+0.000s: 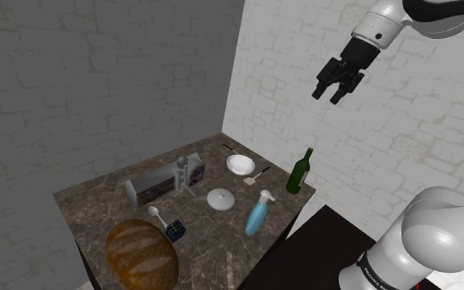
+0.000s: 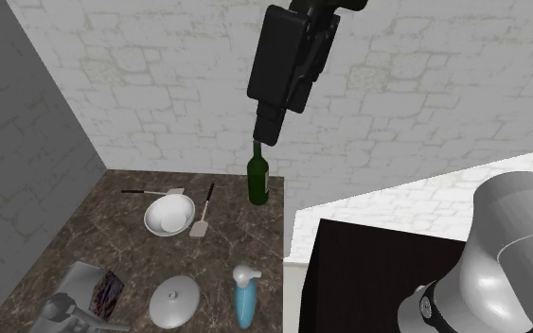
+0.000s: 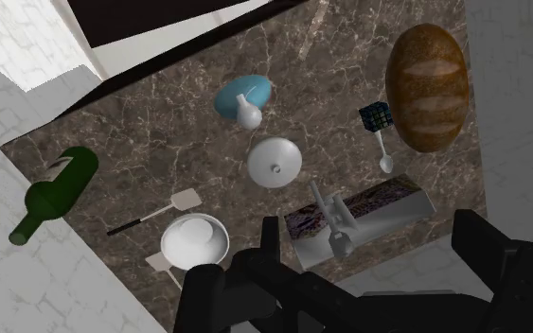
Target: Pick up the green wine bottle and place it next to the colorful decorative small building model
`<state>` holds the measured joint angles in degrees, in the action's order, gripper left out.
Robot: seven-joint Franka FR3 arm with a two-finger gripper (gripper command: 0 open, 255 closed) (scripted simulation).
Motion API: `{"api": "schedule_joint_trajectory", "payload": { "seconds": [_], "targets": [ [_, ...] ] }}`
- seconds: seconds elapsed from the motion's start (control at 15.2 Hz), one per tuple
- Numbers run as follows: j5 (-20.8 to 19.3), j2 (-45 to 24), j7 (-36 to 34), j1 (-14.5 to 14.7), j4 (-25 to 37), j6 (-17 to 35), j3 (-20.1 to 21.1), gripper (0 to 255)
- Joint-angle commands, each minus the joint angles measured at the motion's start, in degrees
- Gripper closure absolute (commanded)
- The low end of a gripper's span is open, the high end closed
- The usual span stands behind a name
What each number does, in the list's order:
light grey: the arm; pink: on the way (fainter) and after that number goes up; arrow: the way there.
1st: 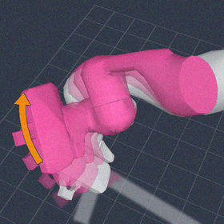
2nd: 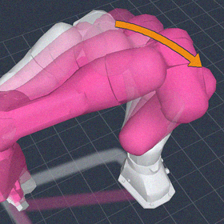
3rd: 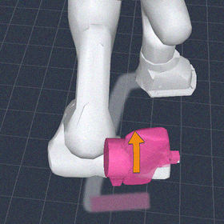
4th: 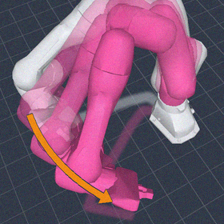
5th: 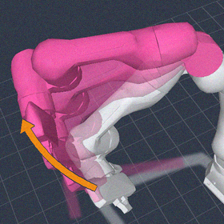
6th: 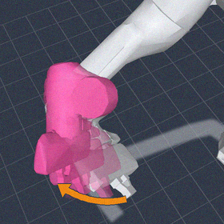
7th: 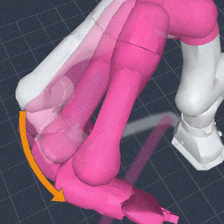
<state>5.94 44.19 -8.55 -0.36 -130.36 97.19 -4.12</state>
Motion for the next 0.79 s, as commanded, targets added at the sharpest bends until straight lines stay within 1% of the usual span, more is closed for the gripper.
{"api": "schedule_joint_trajectory", "payload": {
  "seconds": [0.0, 0.4, 0.73],
  "targets": [
    [0.0, 0.0, 0.0, 0.0, 0.0, 0.0, 0.0, 0],
    [-3.03, -3.94, 6.66, -1.63, -4.04, 6.46, -5.39, 0],
    [-5.05, -9.11, 12.22, -2.78, -5.64, 12.13, -10.08, 0]
  ]
}}
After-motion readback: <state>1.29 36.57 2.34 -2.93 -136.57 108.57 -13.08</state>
